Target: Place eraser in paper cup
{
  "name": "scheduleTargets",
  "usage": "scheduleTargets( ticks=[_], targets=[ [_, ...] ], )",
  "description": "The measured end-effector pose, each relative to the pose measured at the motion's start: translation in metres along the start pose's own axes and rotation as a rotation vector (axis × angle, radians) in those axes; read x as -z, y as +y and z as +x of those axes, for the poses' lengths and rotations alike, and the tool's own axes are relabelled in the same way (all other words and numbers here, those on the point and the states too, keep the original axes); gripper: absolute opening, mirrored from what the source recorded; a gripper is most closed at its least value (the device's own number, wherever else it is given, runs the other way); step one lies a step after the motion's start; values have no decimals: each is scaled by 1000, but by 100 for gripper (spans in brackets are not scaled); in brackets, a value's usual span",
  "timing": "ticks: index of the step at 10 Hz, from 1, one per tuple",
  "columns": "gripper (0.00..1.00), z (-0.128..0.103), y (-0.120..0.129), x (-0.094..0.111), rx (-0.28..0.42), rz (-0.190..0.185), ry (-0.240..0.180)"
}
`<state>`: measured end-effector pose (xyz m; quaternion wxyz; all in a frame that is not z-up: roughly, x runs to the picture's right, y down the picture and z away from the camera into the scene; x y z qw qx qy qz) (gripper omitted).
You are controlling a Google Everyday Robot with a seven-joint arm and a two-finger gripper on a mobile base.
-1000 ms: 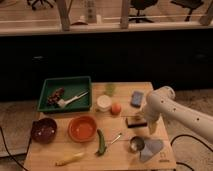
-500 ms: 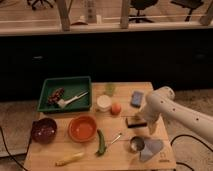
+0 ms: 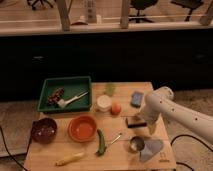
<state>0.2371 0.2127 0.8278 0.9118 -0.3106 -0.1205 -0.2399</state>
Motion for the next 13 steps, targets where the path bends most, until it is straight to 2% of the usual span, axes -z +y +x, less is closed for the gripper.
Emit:
scheduleTargets(
  ticks=[13],
  targets=[
    [80, -2, 0, -4, 52, -8, 1]
  ],
)
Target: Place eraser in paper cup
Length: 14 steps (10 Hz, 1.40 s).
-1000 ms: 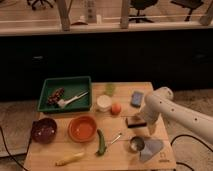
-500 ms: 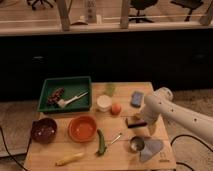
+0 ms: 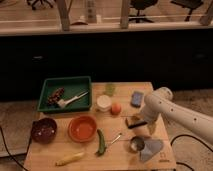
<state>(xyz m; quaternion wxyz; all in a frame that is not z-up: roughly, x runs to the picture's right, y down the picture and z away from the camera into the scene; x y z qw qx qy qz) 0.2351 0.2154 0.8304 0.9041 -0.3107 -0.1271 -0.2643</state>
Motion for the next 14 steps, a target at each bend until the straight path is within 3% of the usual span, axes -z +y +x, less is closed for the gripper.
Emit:
scheduleTargets(
  ticks=[14],
  targets=[
    [80, 0, -1, -3, 54, -9, 2]
  ],
)
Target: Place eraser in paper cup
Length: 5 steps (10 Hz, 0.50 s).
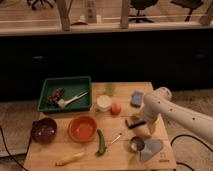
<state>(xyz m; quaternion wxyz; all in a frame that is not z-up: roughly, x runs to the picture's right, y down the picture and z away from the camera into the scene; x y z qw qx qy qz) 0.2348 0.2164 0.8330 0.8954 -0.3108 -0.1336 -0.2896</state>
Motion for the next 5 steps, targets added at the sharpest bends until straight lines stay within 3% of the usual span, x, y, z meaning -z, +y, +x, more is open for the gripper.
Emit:
scheduleTargets(
  ticks=[5],
  targets=[
    [80, -1, 0, -1, 13, -2, 0]
  ],
)
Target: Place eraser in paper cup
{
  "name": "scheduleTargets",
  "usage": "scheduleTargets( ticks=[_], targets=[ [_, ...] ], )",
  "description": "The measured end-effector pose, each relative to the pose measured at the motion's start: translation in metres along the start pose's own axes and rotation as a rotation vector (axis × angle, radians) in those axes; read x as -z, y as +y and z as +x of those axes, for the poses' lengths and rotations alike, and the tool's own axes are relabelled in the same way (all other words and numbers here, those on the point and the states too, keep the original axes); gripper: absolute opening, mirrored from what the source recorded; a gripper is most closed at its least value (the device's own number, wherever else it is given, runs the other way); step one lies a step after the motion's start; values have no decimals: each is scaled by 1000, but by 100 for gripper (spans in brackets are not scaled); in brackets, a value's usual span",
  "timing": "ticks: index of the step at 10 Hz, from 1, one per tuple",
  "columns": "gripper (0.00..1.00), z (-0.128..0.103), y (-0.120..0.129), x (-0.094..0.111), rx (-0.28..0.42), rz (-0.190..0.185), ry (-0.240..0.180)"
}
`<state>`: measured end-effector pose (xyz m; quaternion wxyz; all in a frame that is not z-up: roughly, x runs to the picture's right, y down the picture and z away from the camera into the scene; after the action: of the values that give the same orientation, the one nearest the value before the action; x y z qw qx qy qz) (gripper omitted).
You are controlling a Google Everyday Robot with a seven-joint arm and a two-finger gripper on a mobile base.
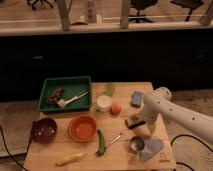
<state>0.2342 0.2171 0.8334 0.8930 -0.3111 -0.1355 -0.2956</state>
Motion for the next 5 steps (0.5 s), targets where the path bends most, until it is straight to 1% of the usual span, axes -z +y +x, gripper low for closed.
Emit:
scheduleTargets(
  ticks=[5],
  targets=[
    [80, 0, 0, -1, 15, -3, 0]
  ],
)
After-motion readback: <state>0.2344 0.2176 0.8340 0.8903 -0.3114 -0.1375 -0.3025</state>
